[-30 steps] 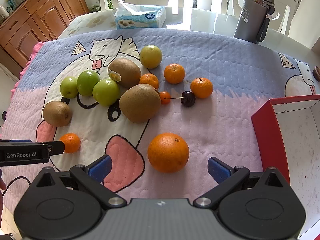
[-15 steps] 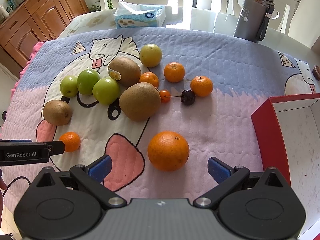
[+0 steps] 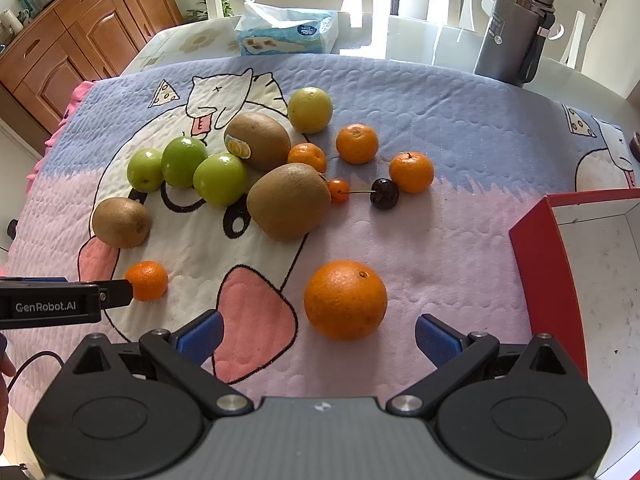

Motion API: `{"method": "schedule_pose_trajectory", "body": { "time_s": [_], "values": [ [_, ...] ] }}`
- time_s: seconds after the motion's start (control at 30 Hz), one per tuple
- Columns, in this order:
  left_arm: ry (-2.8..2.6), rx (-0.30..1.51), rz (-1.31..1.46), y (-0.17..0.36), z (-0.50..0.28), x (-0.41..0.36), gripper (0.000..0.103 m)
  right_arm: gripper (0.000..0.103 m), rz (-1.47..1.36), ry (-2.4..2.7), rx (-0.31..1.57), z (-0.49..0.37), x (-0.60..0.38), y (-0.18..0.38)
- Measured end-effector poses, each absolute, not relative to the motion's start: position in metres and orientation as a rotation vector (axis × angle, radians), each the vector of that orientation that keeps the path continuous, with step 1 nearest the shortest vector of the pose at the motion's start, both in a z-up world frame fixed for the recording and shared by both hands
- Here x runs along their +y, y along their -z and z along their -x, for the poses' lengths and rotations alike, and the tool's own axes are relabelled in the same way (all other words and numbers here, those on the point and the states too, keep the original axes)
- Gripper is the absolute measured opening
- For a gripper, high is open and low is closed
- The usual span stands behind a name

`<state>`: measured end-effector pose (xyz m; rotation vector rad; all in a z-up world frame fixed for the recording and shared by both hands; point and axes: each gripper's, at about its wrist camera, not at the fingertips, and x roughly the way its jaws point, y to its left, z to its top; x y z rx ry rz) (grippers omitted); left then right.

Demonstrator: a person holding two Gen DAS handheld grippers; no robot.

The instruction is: Organize fruits

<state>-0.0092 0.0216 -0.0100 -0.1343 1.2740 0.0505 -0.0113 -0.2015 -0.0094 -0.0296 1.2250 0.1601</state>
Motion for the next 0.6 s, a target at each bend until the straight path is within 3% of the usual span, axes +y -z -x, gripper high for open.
{"method": "schedule_pose_trajectory", "body": {
  "time_s": [0.37, 0.6],
  "values": [
    [-0.055, 1.292, 0.155, 0.018, 0.011, 0.031, 0.103, 0.103, 0.031, -0.159, 1.241, 0.016, -0.196, 0.017],
    [-0.001, 1.295, 0.230, 0.033, 0.011, 0.045, 0.103, 0.103, 0.101, -0.218, 1.212, 0.022, -0.191, 0.056]
  ]
}}
